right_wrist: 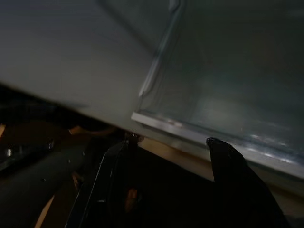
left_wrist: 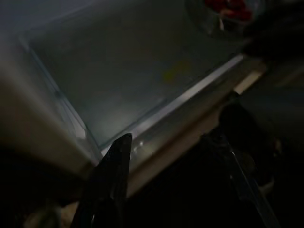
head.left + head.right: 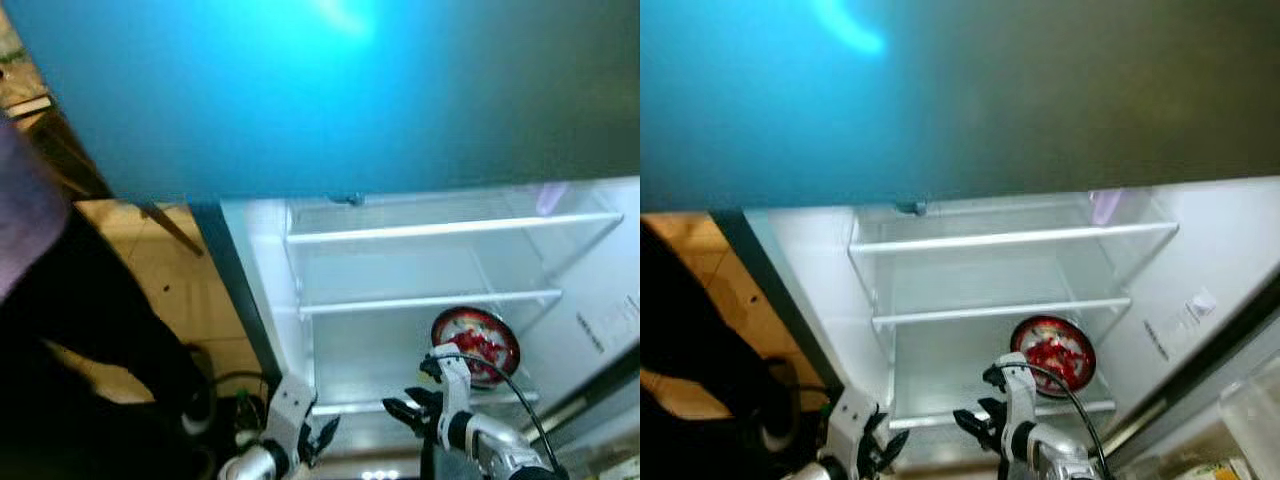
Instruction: Restocking fridge
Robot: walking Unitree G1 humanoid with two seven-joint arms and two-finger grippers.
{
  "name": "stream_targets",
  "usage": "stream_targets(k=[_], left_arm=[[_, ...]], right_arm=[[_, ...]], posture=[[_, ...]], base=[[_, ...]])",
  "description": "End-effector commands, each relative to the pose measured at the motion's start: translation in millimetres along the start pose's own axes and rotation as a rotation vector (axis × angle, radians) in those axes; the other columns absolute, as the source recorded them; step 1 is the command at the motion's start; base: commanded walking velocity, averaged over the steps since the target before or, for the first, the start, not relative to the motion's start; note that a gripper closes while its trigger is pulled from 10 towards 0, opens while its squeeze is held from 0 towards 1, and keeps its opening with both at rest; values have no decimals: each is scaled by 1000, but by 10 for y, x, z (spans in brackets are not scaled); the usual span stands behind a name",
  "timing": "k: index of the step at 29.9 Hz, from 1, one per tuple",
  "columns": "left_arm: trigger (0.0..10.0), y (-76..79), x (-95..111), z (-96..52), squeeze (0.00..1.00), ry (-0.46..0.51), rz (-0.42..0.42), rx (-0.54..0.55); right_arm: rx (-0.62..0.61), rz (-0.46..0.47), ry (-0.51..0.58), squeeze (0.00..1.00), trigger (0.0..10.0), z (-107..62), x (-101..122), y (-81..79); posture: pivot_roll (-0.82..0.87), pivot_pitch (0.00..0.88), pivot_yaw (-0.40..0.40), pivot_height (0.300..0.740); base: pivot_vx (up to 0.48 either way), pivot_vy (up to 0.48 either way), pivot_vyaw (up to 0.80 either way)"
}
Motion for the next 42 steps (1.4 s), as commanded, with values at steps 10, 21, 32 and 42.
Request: stream_targets(k=[10,21,32,42], left_arm=[[10000,-45,-34,8,0,-55,15,8],[10000,-25,-67,4,0,-79,22,-3],[10000,68,-91,6,0,-95,63,-70],[10000,97,-60,43,0,-100,90,-110]], right_arm=[[-16,22,0,0,10000,-12,-46,18],[-8,26,6,0,10000,-6,-45,4],[49,44,6,0,10000,-10,-57,-37],[50,57,2,0,10000,-11,-76,-38]], posture=[[9,69,44,631],[12,70,47,631],[13,70,49,646],[13,72,52,676]], base=[[0,0,0],[0,0,0],[0,0,0],[0,0,0]])
Point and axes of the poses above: a point about 5 cm out from each wrist's last joint towards the gripper, its own z axis pointing out of the wrist towards the gripper, its own x axis along the axis of the wrist's last joint, y = z × x, the point moved 2 cm from there along z, pointing out of the wrist towards the gripper, and after that the axes turned 14 degrees about z, right-handed, at the moved point
